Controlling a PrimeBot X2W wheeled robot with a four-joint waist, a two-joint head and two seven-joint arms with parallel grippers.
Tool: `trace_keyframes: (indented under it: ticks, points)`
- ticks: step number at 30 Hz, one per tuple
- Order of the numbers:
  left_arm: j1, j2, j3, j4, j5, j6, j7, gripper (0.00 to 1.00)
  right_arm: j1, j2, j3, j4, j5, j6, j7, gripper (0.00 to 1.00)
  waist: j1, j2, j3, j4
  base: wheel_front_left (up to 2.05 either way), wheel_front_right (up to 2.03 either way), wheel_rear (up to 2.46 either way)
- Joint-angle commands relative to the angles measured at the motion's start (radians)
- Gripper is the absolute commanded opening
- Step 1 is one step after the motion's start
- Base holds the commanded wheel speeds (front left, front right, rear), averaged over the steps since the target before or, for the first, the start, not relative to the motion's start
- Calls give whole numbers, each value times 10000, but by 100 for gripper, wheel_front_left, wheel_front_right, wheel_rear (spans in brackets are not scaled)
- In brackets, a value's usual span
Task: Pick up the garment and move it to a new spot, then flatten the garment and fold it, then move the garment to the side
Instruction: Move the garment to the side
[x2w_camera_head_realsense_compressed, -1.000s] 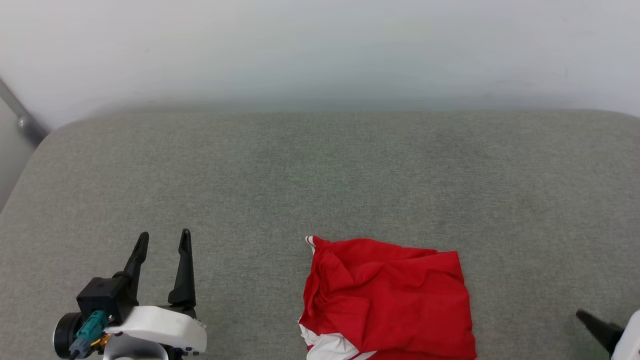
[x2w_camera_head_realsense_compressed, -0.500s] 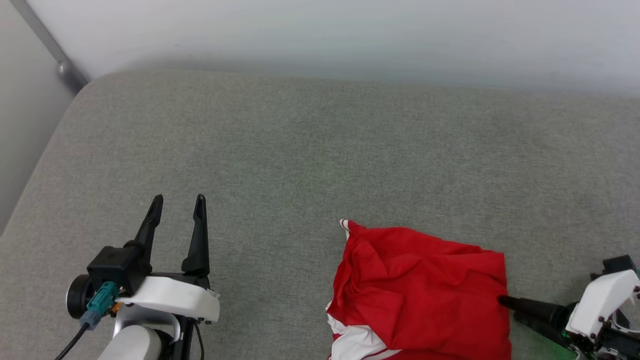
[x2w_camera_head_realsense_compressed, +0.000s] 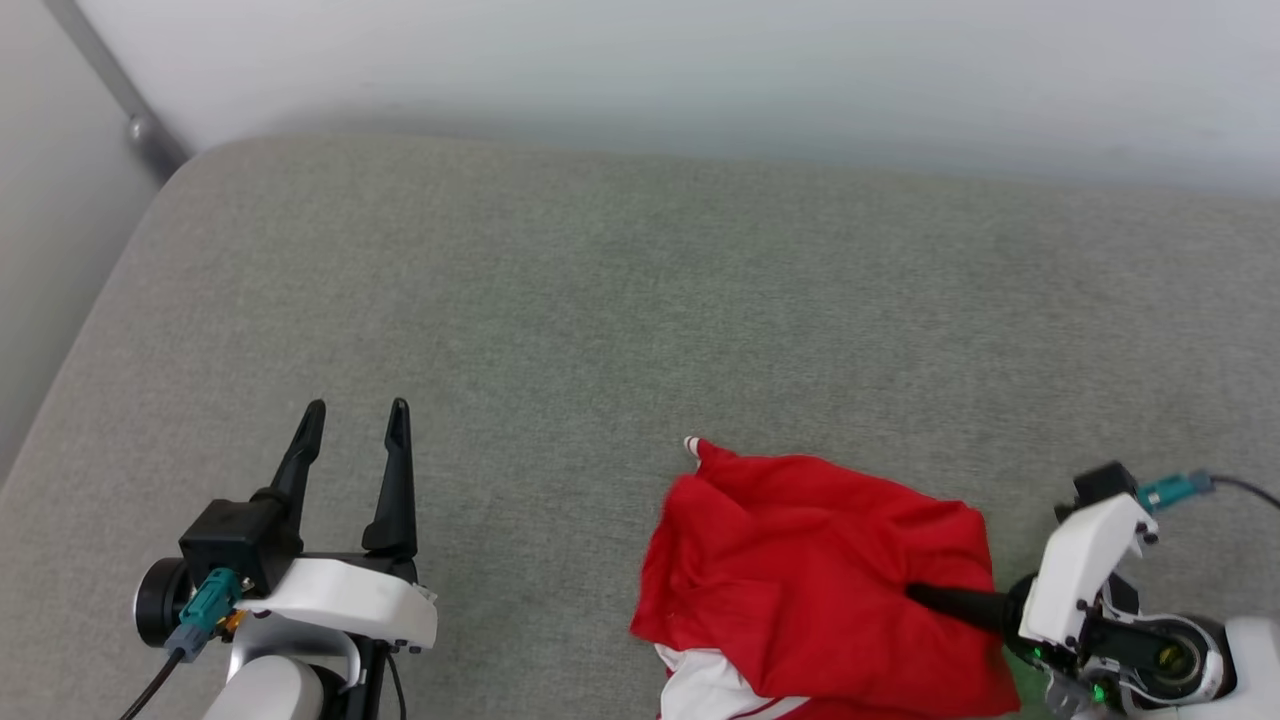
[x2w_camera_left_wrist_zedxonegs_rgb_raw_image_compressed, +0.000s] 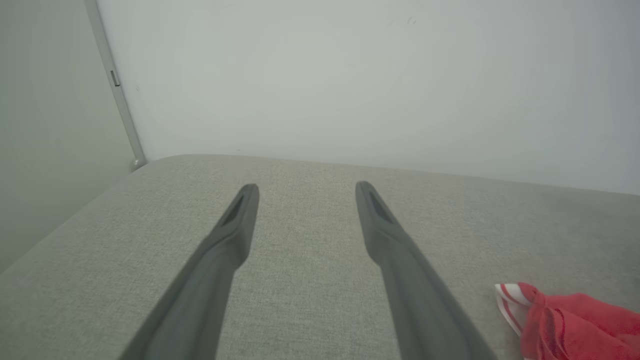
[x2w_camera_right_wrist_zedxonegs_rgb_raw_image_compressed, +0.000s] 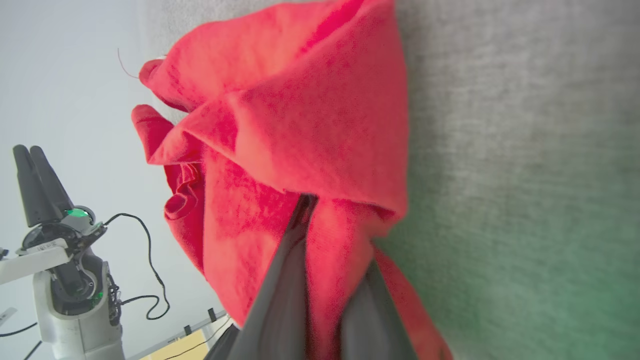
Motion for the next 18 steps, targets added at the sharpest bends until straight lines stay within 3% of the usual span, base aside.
trace_keyframes:
  ticks: [1, 2, 3, 9, 18]
  points:
    - [70, -9, 56, 27, 72, -23, -22, 100, -33, -154, 260, -319, -191, -5, -103, 0, -1, 0, -179, -177, 0, 0, 0]
    - [122, -7, 65, 32, 82, -40, -22, 100, -41, -258, 506, -569, -332, -5, -208, 0, -1, 0, -251, -260, 0, 0, 0]
    - [229, -10, 130, 17, 118, -50, -22, 100, -80, -670, 1433, -1354, -945, -5, -554, 0, -1, 0, -437, -586, 0, 0, 0]
    - [391, 17, 179, -102, 143, -42, -21, 100, -316, -1946, 3030, -2295, -2440, -5, -1305, 0, -1, 0, -576, -1538, 0, 0, 0]
    - [-41, 127, 283, -601, 272, -182, -21, 100, -1199, -3053, 3267, -1707, -3623, -6, -2260, 0, -1, 0, 500, -3418, 0, 0, 0]
